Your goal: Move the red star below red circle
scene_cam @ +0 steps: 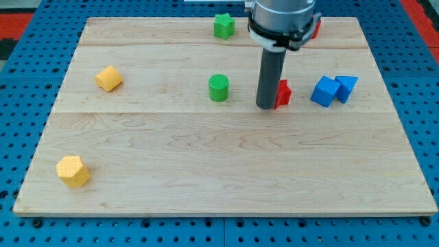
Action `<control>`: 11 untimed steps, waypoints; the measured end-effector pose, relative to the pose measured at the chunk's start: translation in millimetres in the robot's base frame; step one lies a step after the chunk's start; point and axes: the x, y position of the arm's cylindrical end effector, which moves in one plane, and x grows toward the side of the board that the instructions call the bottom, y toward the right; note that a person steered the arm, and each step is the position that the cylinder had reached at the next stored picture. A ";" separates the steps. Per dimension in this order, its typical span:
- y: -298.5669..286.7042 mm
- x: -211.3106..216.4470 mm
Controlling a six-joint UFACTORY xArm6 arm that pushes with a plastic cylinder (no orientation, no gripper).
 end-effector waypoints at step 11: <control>115.8 -70.6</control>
